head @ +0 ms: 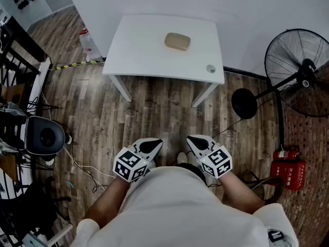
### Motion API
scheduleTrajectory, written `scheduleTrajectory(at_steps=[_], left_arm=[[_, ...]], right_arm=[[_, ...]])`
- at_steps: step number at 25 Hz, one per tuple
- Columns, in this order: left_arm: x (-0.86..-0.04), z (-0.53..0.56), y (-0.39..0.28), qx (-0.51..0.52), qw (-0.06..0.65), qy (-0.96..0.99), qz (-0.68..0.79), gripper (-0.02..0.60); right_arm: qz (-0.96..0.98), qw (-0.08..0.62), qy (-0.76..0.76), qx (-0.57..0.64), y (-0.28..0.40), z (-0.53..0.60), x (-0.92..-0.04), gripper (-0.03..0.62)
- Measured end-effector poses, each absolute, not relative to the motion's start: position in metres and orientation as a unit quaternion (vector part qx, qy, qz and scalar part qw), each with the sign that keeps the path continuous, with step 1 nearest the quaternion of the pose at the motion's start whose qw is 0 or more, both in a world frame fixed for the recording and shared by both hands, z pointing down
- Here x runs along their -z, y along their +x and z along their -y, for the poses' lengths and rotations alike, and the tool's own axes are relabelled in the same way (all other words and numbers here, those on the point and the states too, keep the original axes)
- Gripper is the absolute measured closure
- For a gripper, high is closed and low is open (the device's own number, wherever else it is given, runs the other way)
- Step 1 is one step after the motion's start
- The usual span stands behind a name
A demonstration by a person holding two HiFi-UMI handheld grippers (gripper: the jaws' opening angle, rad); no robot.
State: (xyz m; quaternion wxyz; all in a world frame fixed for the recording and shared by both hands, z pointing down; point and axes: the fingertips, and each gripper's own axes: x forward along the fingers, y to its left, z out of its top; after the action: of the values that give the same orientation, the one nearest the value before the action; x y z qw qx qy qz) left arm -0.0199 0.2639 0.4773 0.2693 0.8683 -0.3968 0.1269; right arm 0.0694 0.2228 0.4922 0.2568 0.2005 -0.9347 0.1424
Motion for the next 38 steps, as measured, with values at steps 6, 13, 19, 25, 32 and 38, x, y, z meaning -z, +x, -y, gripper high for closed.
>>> scheduleTrajectory(at_steps=[6,13,19,25,32,38], left_arm=[[-0.496,-0.279,-0.075,-0.122,0.285,0.864,0.397,0.561],[-0.504,-0.247,-0.068,-0.106,0.298,0.874,0.368,0.561],[-0.504,-0.161,-0.059,-0.089,0.321,0.868,0.368,0.56],[-0.496,-0.051,-0.056,-0.032,0.368,0.85,0.376,0.508],[-0.524,0.075,-0.049,0.033,0.439,0.808,0.391,0.494],[-0.551,0.176,-0.039,0.097,0.506,0.775,0.367,0.464]], right_arm=[[0.93,0.244,0.23,-0.152,0.03,-0.236,-0.493,0.589],[0.913,0.264,0.257,-0.173,0.043,-0.23,-0.506,0.589],[0.915,0.242,0.273,-0.173,0.055,-0.144,-0.504,0.586],[0.92,0.225,0.264,-0.181,0.065,-0.054,-0.497,0.447],[0.911,0.219,0.29,-0.193,0.089,0.018,-0.503,0.474],[0.886,0.219,0.346,-0.215,0.11,0.062,-0.506,0.474]])
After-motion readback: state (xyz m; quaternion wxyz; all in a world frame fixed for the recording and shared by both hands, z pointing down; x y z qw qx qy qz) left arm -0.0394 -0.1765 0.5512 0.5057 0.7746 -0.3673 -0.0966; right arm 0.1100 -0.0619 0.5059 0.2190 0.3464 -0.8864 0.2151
